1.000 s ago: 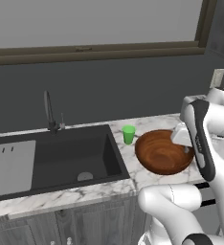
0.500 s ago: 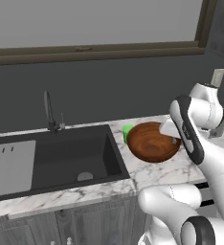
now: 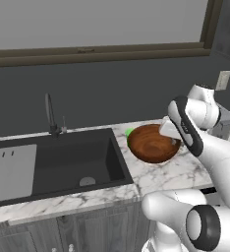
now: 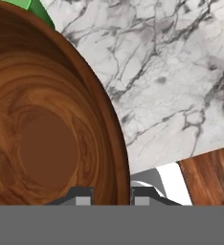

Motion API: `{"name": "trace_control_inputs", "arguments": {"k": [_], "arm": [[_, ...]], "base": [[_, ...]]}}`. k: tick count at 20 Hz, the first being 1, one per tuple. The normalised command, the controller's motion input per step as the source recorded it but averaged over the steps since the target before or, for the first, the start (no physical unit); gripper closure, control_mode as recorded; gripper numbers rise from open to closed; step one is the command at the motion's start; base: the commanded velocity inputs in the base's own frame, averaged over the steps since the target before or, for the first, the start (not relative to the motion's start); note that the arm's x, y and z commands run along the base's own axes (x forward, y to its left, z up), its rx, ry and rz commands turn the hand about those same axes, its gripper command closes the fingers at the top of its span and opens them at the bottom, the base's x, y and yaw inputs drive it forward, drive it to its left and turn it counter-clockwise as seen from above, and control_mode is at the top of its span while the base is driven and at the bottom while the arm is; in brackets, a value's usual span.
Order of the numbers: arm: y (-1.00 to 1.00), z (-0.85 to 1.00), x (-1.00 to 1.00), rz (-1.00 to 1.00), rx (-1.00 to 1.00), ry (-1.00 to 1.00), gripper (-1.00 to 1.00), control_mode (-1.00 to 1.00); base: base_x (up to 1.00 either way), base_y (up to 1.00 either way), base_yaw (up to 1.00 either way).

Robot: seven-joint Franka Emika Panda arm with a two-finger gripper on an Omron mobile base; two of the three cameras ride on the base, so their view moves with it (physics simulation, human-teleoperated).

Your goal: Pick the cup and bowl from the counter and place them on the counter next to the sink.

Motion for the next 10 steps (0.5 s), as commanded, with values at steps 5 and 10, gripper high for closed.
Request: {"name": "trace_control_inputs", "arguments": {"k": [5,10], "arm": [[0.00,-0.34,0.00,-0.07,0.00,-0.03,1.00,-1.00],[0.00,-0.38,-0.08,-0.13,0.00,0.00,1.00,-1.00]], "base": [[0.00,0.00,0.00],[0.00,0.00,0.00]]}}
